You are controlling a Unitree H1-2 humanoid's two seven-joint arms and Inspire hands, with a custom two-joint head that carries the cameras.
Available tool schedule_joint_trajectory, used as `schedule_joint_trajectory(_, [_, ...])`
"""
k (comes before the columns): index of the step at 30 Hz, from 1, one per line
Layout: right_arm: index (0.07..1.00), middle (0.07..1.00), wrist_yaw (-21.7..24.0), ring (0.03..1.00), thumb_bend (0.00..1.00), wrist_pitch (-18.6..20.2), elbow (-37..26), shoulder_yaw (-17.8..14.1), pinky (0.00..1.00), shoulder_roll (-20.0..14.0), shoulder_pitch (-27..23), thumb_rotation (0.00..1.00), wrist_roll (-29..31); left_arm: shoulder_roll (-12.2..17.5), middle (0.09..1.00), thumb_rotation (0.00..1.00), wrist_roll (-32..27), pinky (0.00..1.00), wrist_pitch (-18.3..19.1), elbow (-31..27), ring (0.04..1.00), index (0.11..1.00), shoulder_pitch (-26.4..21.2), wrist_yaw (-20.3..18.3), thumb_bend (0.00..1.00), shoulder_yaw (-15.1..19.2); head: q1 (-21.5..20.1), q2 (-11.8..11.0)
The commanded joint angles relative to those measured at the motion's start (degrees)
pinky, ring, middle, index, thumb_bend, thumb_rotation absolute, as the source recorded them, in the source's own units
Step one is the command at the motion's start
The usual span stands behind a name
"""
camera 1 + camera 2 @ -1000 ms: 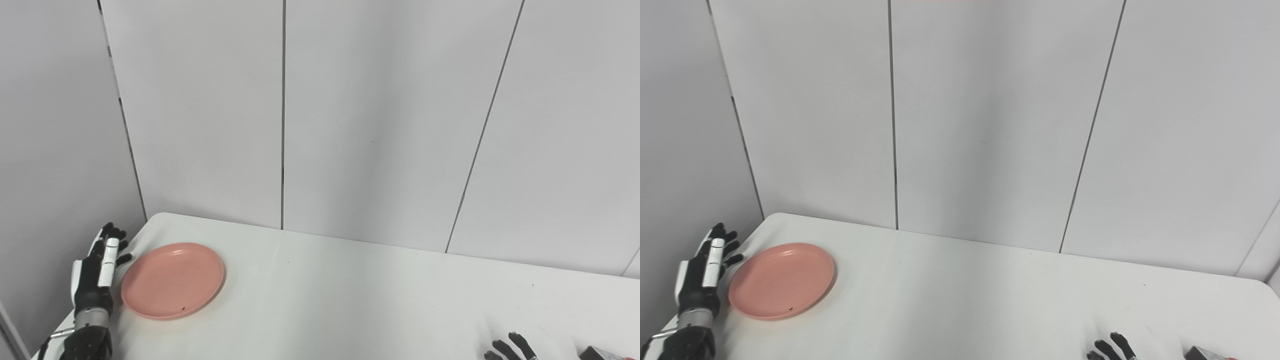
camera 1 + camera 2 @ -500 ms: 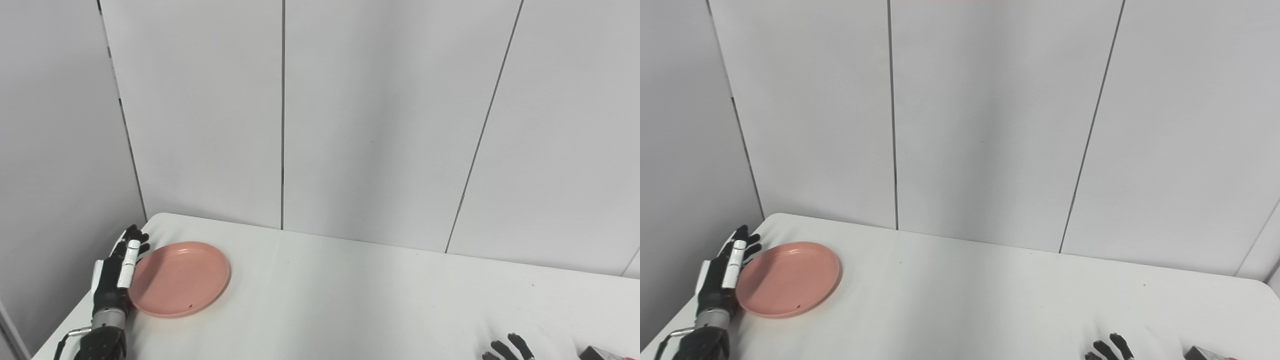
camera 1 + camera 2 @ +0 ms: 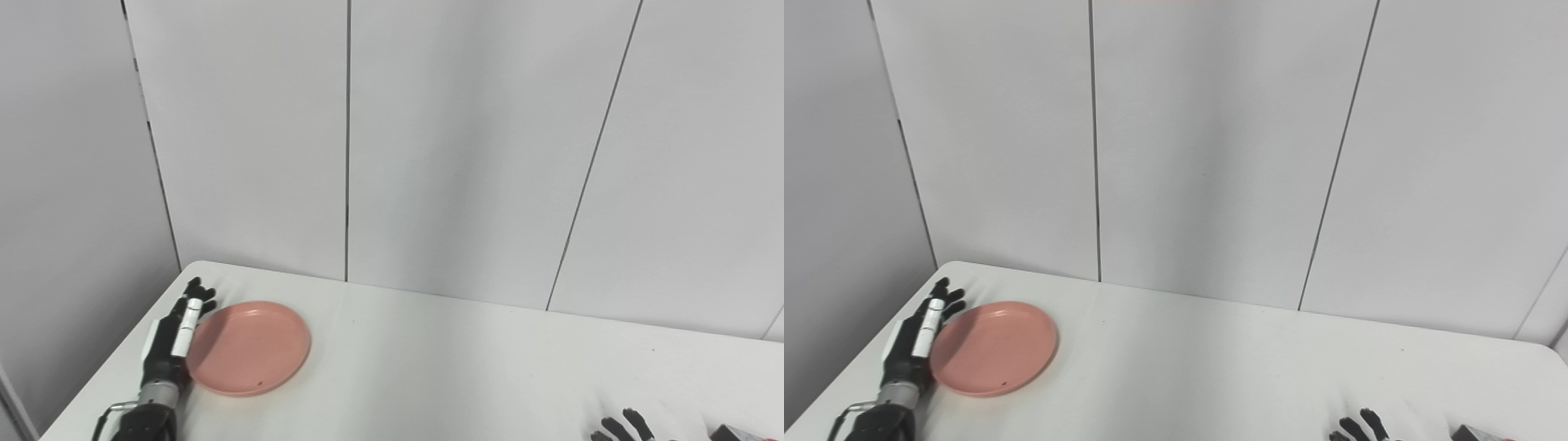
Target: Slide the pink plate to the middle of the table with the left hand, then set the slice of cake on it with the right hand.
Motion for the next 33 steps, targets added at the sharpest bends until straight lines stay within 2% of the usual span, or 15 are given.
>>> schedule_joint_trajectory(1, [0.872, 0.816, -0.2, 0.785, 0.67, 1.0, -0.8, 0.1, 0.84, 0.5, 0.1, 1.00, 0.2, -1.1, 0.857, 0.91, 0.5, 0.75, 0.2, -1.0, 0.848, 0.902, 0.5, -0.2, 0.78, -0.7, 0.0, 0.0])
schedule_joint_trajectory(6, [0.874, 0.821, -0.2, 0.791, 0.64, 0.6, -0.2, 0.1, 0.85, 0.5, -0.1, 1.00, 0.0, -2.5, 0.853, 0.92, 1.2, 0.75, 1.5, -2.3, 0.853, 0.897, 0.0, -0.4, 0.79, -1.9, -0.6, 0.3])
schedule_joint_trajectory(12, [0.876, 0.816, -0.1, 0.776, 0.63, -0.1, 0.5, 0.2, 0.83, 0.0, 0.0, 1.00, -1.1, -4.2, 0.861, 0.93, 1.6, 0.77, 1.6, -1.7, 0.862, 0.893, -1.0, -0.7, 0.76, -3.4, -1.2, 0.5])
schedule_joint_trajectory(23, [0.873, 0.793, -0.5, 0.750, 0.66, -0.6, 1.2, 0.1, 0.81, 0.3, 0.0, 1.00, -2.5, -7.0, 0.859, 0.94, 2.8, 0.75, 2.1, -0.5, 0.850, 0.901, -1.9, -1.9, 0.75, -6.2, -3.5, 1.6])
schedule_joint_trajectory(28, [0.868, 0.789, -0.5, 0.744, 0.67, -0.8, 1.1, 0.4, 0.79, 0.5, 0.2, 1.00, -3.4, -8.1, 0.859, 0.92, 2.2, 0.77, 2.7, 0.1, 0.860, 0.907, -2.0, -3.1, 0.80, -7.1, -4.7, 2.3])
schedule_joint_trajectory(33, [0.866, 0.786, -0.1, 0.740, 0.67, -0.8, 1.1, 0.4, 0.78, 0.7, 0.2, 1.00, -3.0, -9.6, 0.861, 0.92, 2.7, 0.74, 4.0, -1.0, 0.855, 0.907, -1.7, -3.0, 0.77, -7.9, -5.2, 2.7])
